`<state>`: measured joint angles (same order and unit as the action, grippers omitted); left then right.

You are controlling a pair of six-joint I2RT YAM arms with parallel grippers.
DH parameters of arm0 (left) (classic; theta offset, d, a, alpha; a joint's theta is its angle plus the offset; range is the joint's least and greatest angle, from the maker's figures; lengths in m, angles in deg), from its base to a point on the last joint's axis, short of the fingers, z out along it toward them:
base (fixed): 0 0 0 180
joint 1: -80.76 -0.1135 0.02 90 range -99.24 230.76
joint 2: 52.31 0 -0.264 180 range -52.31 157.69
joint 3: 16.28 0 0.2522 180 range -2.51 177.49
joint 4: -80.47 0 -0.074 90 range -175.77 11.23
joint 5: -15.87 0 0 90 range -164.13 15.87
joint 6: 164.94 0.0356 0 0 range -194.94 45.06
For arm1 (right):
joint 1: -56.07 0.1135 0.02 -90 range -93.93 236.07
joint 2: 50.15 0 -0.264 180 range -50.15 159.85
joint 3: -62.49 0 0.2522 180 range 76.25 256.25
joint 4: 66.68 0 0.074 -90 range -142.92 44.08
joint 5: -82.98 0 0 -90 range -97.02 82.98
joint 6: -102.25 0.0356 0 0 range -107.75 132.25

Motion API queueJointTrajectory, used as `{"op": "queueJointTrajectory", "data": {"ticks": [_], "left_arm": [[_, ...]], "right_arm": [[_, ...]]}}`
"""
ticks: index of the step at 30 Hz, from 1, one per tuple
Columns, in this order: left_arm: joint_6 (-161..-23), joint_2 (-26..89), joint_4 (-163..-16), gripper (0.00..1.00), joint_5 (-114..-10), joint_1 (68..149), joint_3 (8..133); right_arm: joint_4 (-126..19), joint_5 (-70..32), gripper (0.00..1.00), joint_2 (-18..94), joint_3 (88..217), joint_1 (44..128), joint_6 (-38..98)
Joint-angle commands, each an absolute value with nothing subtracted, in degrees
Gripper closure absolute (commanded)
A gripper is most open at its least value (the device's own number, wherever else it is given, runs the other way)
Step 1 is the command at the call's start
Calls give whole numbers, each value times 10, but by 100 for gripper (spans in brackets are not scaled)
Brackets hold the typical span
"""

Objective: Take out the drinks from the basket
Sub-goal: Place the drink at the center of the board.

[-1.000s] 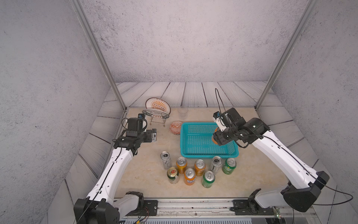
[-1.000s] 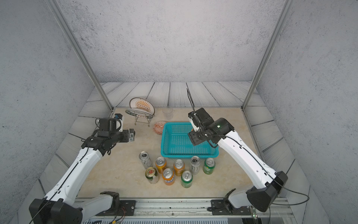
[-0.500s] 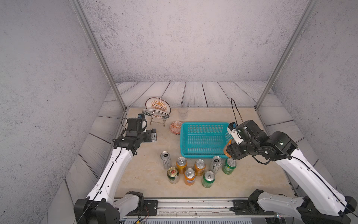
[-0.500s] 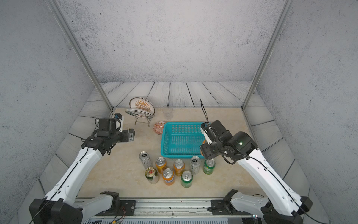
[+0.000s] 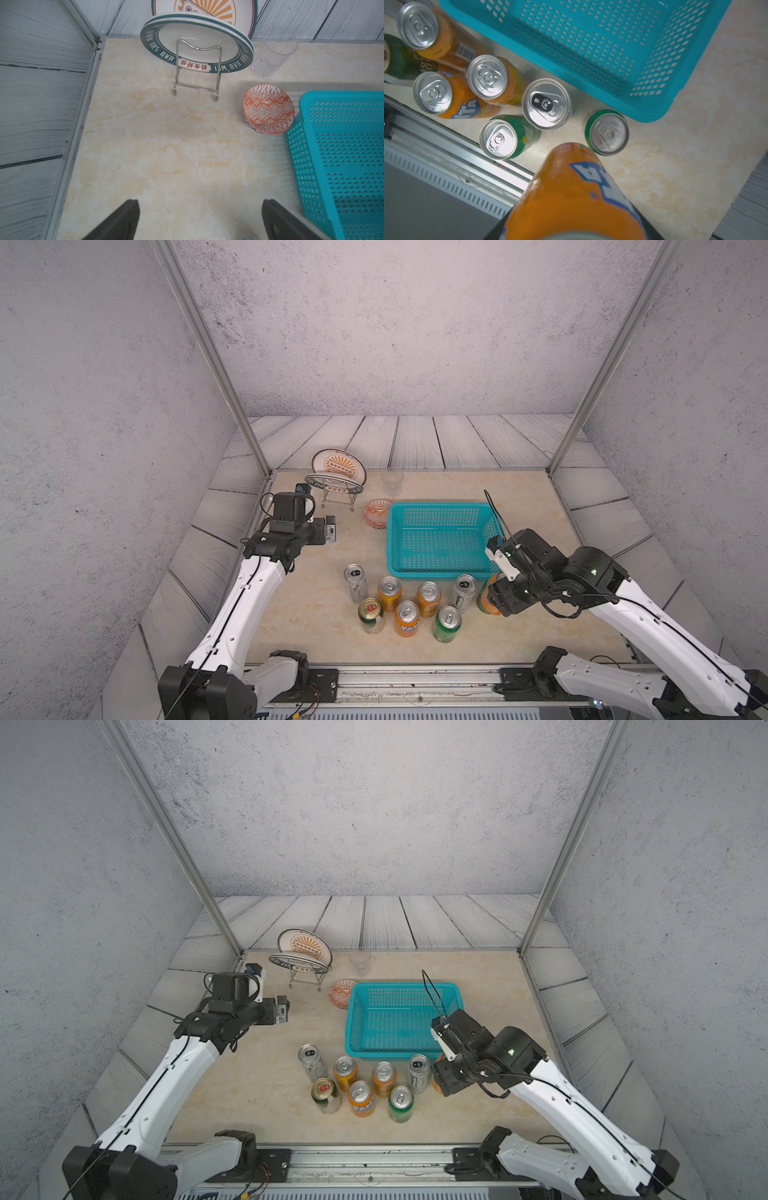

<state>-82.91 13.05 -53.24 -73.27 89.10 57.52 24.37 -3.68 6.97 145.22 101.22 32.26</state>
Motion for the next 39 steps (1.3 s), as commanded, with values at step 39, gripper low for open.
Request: {"op": "queueJointTrajectory", "data": {"ticks": [39], "left_arm": [[-828, 140, -530, 1, -740, 882, 581]], "right_arm": [[-17, -2, 40, 41, 1165, 1087, 504]]}}
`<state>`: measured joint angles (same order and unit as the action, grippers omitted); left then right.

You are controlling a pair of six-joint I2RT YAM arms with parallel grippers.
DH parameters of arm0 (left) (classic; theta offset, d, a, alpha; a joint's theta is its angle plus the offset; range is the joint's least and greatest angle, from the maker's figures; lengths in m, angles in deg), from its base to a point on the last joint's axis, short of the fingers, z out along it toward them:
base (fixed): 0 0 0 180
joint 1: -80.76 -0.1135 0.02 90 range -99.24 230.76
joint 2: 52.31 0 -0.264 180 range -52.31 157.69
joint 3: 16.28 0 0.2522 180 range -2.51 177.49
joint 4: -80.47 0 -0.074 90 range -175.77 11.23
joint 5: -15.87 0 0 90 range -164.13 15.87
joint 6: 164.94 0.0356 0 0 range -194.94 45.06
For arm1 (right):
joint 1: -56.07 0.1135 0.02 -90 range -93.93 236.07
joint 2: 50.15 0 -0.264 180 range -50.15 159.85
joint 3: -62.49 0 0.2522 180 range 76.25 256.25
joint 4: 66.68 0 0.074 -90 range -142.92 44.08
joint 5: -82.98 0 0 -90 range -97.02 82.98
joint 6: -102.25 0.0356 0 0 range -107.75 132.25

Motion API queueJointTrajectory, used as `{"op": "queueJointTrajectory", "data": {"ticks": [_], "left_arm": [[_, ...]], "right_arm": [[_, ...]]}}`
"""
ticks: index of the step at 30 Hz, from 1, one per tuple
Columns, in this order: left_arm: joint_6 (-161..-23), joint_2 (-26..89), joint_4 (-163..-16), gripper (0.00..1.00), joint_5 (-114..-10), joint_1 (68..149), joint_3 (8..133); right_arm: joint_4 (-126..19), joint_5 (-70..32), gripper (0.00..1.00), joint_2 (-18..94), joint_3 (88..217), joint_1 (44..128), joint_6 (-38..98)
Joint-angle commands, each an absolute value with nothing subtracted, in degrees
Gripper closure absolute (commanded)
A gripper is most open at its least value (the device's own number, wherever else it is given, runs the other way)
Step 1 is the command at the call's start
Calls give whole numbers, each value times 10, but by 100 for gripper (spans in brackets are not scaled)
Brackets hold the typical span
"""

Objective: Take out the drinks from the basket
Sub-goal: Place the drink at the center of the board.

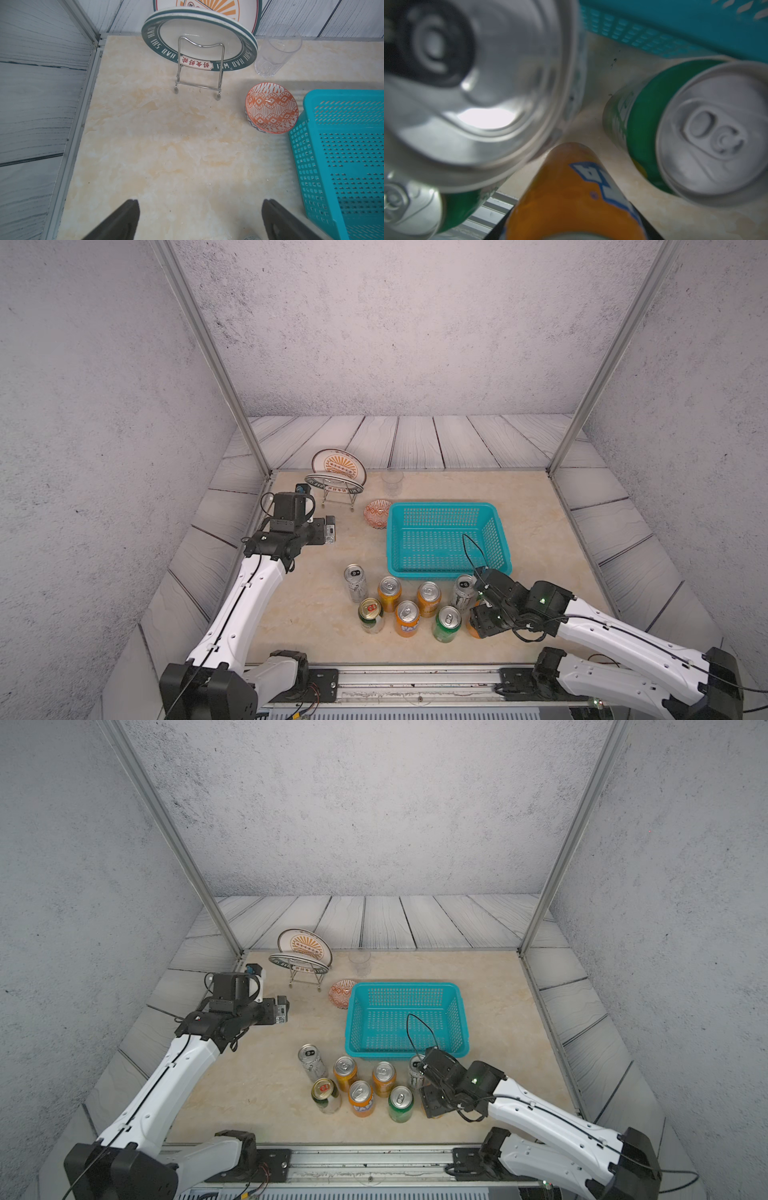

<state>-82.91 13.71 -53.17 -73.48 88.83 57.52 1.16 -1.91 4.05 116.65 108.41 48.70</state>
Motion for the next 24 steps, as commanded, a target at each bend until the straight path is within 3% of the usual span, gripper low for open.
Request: {"op": "queueJointTrajectory", "data": {"ticks": [1, 24], "left_arm": [[-828, 140, -529, 1, -740, 883, 581], [-828, 142, -530, 1, -740, 881, 582]], "right_arm": [[-21, -1, 40, 43, 1162, 1087, 506], [-33, 7, 28, 66, 1145, 1088, 513]]}}
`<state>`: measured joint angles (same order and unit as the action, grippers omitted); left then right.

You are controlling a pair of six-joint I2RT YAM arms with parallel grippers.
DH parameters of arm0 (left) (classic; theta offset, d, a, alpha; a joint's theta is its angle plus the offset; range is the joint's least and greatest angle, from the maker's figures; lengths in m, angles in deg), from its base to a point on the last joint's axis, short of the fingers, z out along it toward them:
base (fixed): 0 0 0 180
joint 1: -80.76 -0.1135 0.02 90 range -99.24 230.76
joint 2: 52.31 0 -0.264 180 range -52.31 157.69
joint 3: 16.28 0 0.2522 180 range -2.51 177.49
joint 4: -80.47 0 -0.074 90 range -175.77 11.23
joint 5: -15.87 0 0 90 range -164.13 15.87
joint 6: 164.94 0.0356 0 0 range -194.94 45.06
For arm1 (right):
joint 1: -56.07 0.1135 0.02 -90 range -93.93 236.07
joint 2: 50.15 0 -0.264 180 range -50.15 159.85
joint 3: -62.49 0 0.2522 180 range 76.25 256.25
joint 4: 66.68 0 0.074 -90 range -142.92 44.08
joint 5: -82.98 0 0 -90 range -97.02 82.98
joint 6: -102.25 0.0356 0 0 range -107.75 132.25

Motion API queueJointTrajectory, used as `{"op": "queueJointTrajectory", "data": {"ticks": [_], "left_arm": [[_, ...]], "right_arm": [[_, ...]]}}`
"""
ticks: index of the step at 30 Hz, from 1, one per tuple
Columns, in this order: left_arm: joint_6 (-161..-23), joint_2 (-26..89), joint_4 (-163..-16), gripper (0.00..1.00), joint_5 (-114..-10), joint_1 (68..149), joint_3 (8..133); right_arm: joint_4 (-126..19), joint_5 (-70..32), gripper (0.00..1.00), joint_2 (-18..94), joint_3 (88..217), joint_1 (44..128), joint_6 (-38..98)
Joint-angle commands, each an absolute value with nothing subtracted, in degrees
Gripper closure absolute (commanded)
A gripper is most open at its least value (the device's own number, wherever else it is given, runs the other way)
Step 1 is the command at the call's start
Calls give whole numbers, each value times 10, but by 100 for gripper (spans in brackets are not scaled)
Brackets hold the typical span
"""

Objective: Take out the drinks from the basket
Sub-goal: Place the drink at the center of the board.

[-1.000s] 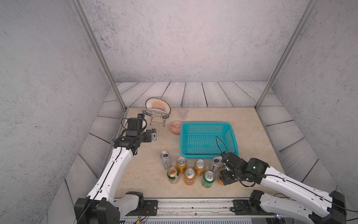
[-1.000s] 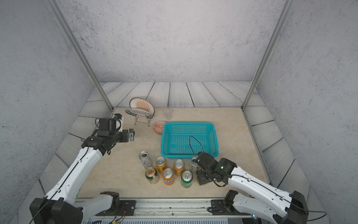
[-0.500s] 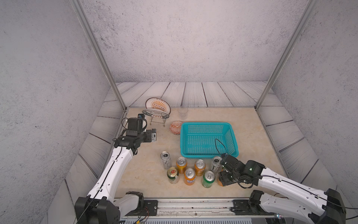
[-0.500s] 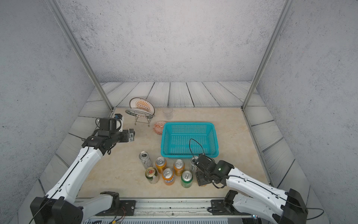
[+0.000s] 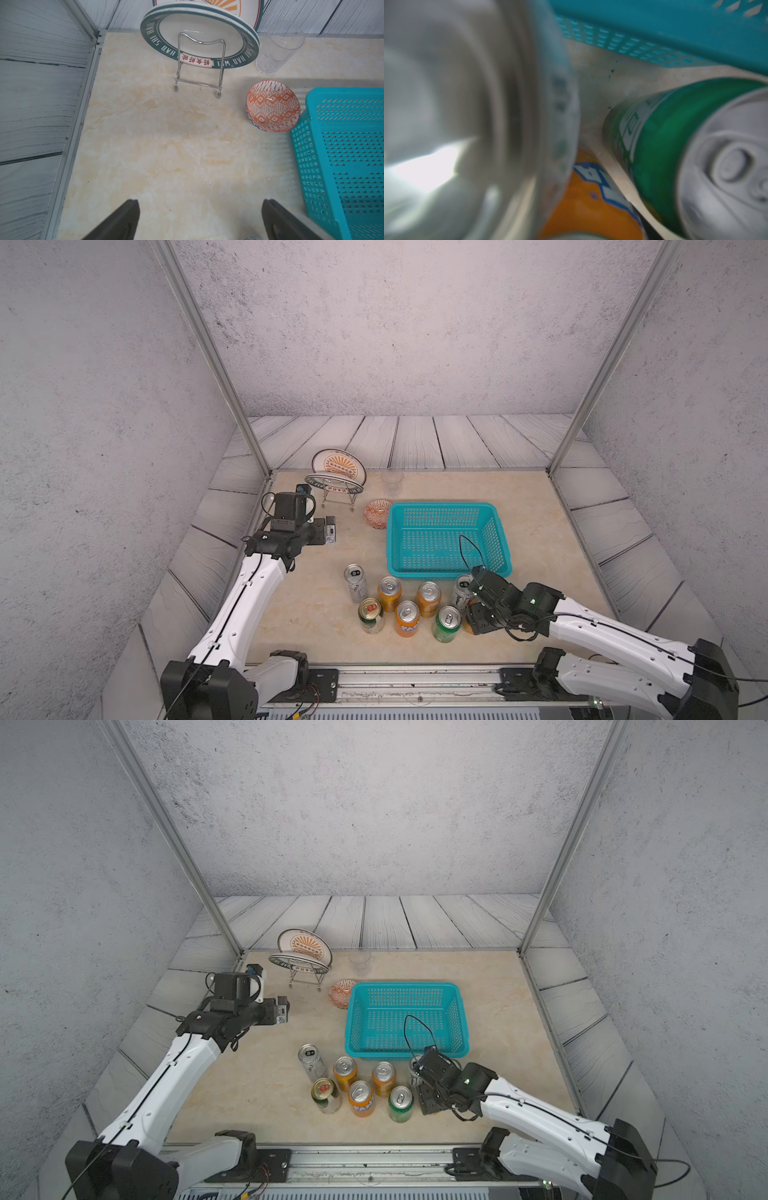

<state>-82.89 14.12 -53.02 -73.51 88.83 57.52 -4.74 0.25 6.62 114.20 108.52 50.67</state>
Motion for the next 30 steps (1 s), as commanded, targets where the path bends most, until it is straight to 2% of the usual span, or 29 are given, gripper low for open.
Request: {"op": "queueJointTrajectory", "data": {"ticks": [1, 3, 7, 30], "left_arm": [[-828, 141, -530, 1, -739, 882, 582], [-827, 141, -530, 1, -740, 882, 582], [-828, 140, -529, 1, -740, 882, 582], [-828, 138, -530, 1, -741, 880, 582]], "right_arm": [[-31, 7, 24, 64, 1146, 1087, 513], [-30, 6, 19, 59, 1147, 1088, 514], [-26, 5, 16, 51, 1150, 1087, 517], [54, 12, 14, 12, 1240, 1088, 503]]}}
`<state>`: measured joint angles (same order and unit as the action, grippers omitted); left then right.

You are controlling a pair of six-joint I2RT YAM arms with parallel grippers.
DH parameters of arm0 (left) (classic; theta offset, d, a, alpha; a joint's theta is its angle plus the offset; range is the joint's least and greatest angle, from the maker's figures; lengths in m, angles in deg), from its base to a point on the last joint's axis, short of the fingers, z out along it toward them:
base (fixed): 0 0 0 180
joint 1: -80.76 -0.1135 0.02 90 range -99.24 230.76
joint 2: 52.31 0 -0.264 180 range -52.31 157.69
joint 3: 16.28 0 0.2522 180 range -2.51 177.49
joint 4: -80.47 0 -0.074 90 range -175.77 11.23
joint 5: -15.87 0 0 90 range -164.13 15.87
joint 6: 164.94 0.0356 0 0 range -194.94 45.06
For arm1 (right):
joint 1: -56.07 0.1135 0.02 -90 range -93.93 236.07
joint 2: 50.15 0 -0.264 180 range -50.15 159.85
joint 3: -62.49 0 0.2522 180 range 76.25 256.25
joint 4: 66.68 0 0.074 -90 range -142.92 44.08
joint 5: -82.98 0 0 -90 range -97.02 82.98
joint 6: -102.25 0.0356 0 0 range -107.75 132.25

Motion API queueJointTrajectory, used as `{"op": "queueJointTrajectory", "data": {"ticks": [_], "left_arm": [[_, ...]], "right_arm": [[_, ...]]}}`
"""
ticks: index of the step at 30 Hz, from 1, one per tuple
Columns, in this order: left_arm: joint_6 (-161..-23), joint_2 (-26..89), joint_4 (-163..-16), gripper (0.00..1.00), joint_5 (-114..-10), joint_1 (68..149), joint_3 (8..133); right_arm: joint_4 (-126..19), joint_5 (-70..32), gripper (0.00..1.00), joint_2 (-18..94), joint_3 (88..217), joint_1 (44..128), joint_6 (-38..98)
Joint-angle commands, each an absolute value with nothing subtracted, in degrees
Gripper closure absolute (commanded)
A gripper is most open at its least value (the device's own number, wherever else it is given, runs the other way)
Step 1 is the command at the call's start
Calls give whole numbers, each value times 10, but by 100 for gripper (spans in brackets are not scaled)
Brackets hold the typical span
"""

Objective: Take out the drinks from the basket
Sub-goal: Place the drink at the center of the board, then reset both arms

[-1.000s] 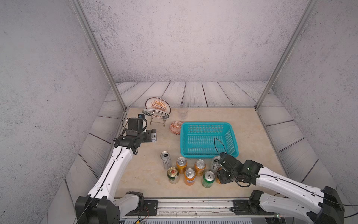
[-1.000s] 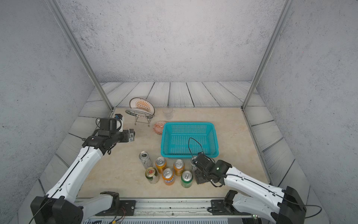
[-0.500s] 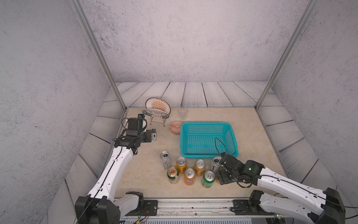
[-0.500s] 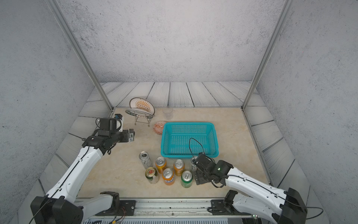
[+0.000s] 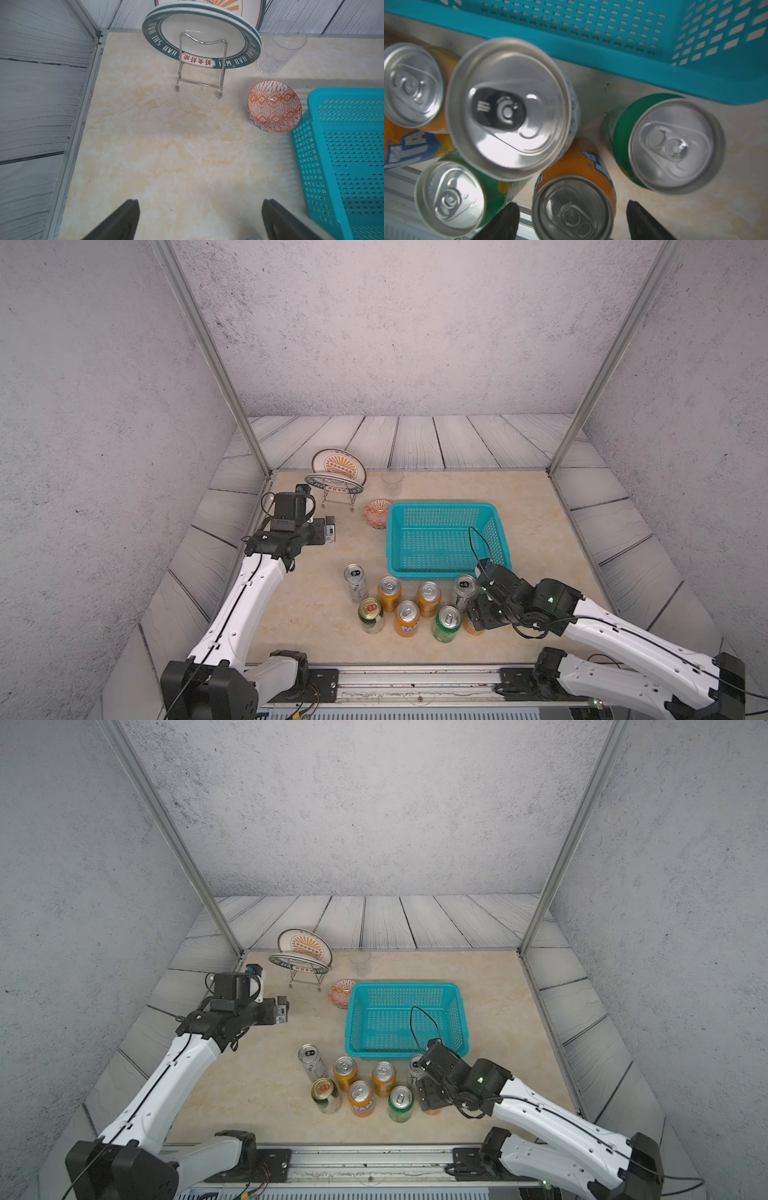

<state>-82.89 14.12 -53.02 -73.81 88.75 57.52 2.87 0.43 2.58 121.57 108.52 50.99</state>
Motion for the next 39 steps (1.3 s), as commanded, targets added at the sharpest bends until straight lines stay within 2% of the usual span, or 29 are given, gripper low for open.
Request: {"op": "queueJointTrajectory", "data": {"ticks": [1, 8, 13, 18, 27, 32, 39], "left_arm": [[-828, 138, -530, 1, -741, 880, 581], [-827, 138, -530, 1, -741, 879, 582], [-827, 140, -530, 1, -740, 879, 581], [-827, 141, -529, 1, -739, 878, 582], [-828, 140, -530, 1, -735, 877, 581], [-828, 141, -530, 1, -733, 877, 582], [-828, 143, -531, 1, -733, 877, 582]], "right_arm": [[60, 15, 14, 10, 1248, 1088, 501], [75, 75, 14, 3, 1296, 1087, 492], [78, 126, 5, 6, 1345, 1084, 453], [83, 168, 1, 30, 1391, 1062, 402], [5, 147, 1, 55, 1413, 898, 290], [-52, 95, 1, 70, 1401, 786, 249], [-218, 94, 0, 53, 1284, 689, 189]]}}
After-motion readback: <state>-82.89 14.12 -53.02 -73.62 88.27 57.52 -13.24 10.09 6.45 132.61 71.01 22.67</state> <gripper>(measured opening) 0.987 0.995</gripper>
